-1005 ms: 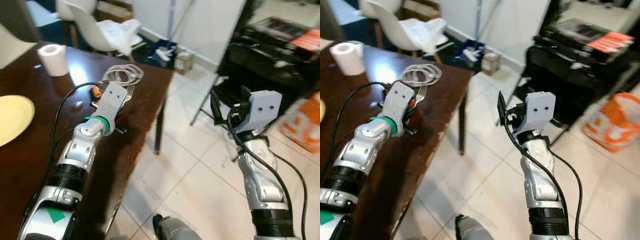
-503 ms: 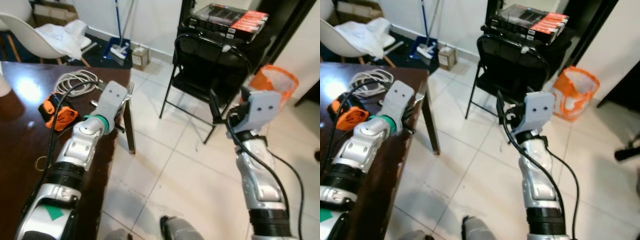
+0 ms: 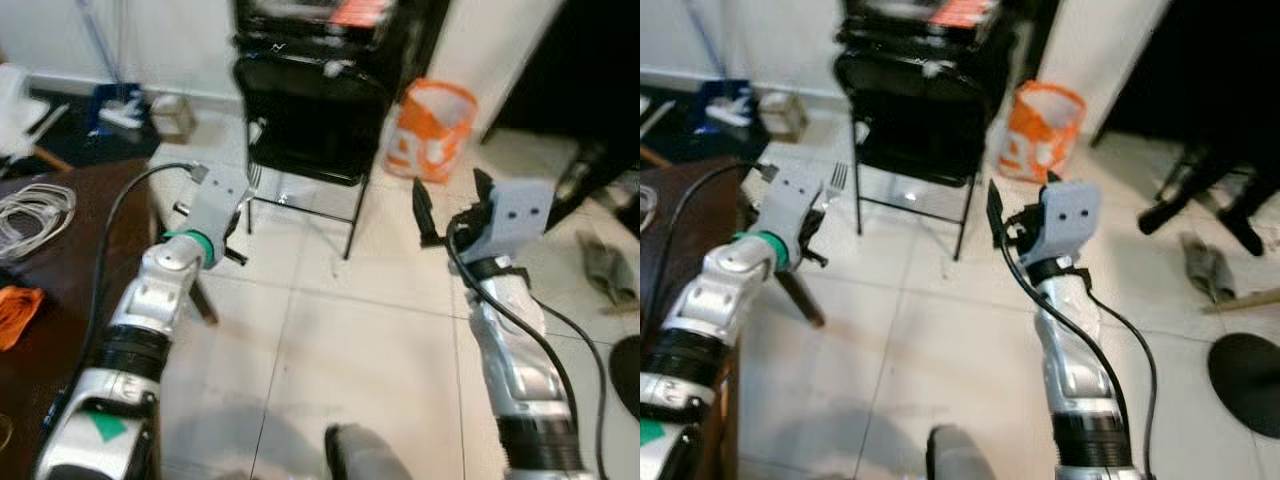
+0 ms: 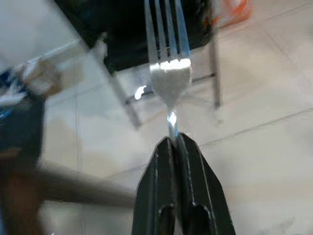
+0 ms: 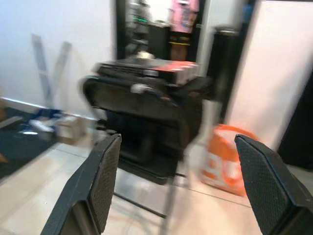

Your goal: Setting the table

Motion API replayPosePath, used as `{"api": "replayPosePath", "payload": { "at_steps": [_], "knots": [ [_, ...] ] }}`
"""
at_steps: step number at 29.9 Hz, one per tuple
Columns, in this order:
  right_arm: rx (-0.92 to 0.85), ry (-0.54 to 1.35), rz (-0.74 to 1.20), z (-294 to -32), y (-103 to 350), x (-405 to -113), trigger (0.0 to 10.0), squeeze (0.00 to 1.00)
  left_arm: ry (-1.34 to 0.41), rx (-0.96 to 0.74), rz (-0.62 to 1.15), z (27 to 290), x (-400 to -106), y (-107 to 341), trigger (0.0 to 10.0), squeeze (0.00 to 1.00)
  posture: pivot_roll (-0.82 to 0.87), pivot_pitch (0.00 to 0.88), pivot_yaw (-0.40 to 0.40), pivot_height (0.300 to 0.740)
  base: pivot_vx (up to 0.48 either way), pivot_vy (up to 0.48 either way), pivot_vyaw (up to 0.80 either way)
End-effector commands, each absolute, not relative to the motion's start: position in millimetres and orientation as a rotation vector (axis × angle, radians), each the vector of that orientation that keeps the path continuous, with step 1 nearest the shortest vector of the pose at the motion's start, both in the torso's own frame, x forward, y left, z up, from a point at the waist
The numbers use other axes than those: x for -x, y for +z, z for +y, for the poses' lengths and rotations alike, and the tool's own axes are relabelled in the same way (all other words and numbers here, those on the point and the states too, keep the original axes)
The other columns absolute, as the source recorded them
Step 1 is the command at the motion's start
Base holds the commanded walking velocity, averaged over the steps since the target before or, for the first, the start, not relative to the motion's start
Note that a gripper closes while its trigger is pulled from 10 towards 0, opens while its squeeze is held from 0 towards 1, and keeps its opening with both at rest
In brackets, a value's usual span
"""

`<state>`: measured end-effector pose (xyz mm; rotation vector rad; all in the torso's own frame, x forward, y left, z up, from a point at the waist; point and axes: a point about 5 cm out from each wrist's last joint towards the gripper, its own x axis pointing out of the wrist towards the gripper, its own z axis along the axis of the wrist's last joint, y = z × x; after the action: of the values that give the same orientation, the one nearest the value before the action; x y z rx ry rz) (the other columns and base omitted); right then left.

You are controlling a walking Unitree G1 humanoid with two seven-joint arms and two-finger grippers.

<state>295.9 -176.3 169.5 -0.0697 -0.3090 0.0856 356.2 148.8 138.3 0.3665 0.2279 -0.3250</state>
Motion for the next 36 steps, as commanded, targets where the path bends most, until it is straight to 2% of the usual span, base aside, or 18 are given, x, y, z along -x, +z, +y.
{"api": "replayPosePath", "payload": {
  "at_steps": [1, 36],
  "knots": [
    [0.06, 0.097, -0.306, -172.7, 168.4, -295.3, 10.0, 0.0, -0.315, -0.373, 0.245, 155.1, -354.2, 134.0, 10.0, 0.0, 0.0, 0.0, 0.062, 0.74, 0.0, 0.0, -0.8],
    [0.062, 0.094, -0.303, -173.6, 168.5, -295.4, 10.0, 0.0, -0.317, -0.366, 0.245, 152.8, -355.3, 133.9, 10.0, 0.0, 0.0, 0.0, 0.06, 0.74, 0.0, 0.0, -0.8]
  ]
}}
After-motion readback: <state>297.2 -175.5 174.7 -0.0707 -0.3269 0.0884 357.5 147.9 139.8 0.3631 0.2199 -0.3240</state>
